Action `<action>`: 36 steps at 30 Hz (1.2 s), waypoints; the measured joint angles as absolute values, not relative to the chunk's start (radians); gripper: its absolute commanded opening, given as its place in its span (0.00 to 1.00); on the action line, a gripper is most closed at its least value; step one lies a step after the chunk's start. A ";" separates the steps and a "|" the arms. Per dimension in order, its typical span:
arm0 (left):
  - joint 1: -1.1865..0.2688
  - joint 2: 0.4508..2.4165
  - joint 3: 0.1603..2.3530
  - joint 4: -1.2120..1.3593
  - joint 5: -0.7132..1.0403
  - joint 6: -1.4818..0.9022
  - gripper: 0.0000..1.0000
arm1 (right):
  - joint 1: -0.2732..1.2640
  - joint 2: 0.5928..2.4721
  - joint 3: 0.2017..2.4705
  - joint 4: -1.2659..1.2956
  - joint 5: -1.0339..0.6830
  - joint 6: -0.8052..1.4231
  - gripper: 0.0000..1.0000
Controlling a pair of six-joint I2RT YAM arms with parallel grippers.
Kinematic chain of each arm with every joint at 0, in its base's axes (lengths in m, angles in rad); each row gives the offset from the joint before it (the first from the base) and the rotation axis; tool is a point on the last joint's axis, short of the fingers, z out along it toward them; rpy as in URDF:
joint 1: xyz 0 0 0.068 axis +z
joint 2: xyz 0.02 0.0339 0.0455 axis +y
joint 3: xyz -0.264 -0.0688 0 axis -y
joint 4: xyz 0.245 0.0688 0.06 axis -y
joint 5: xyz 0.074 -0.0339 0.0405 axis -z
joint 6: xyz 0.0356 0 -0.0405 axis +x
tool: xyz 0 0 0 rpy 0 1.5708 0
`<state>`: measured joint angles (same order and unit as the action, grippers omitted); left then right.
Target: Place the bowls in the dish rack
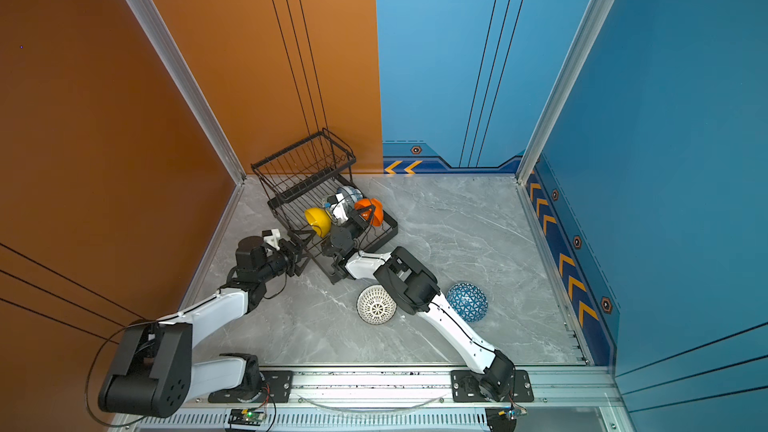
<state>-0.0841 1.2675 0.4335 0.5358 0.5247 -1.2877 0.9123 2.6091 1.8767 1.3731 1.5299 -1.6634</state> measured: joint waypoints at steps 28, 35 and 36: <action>-0.088 1.309 0.466 0.535 0.525 -1.283 0.98 | 0.878 2.700 1.996 1.374 1.530 -1.779 0.06; -0.117 1.327 0.476 0.543 0.525 -1.283 0.98 | 0.879 2.725 2.043 1.374 1.530 -1.815 0.08; -0.117 1.329 0.478 0.543 0.525 -1.283 0.98 | 0.880 2.725 2.045 1.374 1.530 -1.819 0.09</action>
<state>-0.1173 1.3293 0.4778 0.5434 0.5251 -1.2827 0.8803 2.7255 2.0453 1.3739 1.5299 -1.8191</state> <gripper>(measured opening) 0.981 0.076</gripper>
